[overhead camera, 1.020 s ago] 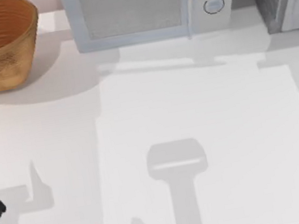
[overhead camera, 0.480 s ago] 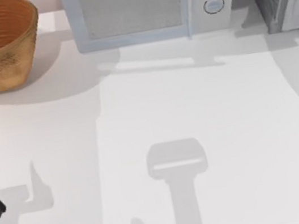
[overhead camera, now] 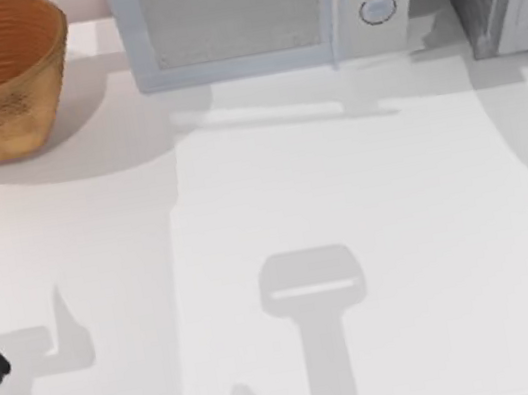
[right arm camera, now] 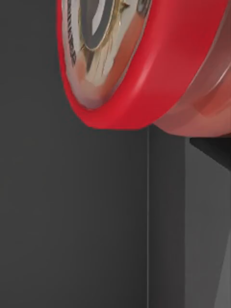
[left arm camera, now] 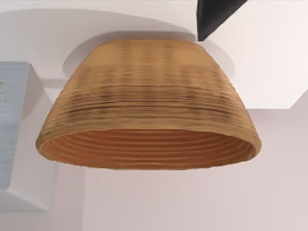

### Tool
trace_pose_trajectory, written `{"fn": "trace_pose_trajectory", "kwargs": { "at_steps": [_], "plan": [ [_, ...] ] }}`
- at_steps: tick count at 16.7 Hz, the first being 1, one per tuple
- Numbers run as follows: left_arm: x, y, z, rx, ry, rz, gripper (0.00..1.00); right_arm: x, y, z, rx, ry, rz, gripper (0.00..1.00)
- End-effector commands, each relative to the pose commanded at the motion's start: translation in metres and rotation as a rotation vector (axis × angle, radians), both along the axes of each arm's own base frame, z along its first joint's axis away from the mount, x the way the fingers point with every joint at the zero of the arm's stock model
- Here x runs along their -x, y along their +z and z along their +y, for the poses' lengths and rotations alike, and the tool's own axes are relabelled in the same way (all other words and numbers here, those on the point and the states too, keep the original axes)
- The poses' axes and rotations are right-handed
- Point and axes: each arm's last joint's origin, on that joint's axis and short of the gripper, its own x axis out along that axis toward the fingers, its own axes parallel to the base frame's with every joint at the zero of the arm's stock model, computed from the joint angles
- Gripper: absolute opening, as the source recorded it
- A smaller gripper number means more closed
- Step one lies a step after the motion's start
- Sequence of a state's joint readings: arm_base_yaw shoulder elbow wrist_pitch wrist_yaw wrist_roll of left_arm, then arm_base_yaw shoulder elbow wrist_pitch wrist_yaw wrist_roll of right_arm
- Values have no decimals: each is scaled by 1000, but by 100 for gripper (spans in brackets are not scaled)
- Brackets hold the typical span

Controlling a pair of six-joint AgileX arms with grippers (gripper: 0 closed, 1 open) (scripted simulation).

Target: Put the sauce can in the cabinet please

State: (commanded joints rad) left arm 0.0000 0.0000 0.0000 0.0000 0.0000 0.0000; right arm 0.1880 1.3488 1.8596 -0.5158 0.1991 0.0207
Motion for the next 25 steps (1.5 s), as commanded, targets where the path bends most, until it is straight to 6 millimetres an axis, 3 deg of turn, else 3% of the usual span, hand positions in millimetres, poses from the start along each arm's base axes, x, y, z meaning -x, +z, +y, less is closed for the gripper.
{"fn": "trace_pose_trajectory", "kwargs": {
  "at_steps": [3,8,15,20,25],
  "plan": [
    [0,0,0,0,0,0,100,-9,1,1,0,-1,2,0],
    [0,0,0,0,0,0,100,-52,-3,3,1,-2,21,0],
    [0,0,0,0,0,0,100,-95,-1,2,-3,-1,-12,0],
    [0,0,0,0,0,0,100,-139,-17,0,0,0,4,0],
    [0,0,0,0,0,0,100,-150,-20,-2,0,0,0,0]
  ]
}}
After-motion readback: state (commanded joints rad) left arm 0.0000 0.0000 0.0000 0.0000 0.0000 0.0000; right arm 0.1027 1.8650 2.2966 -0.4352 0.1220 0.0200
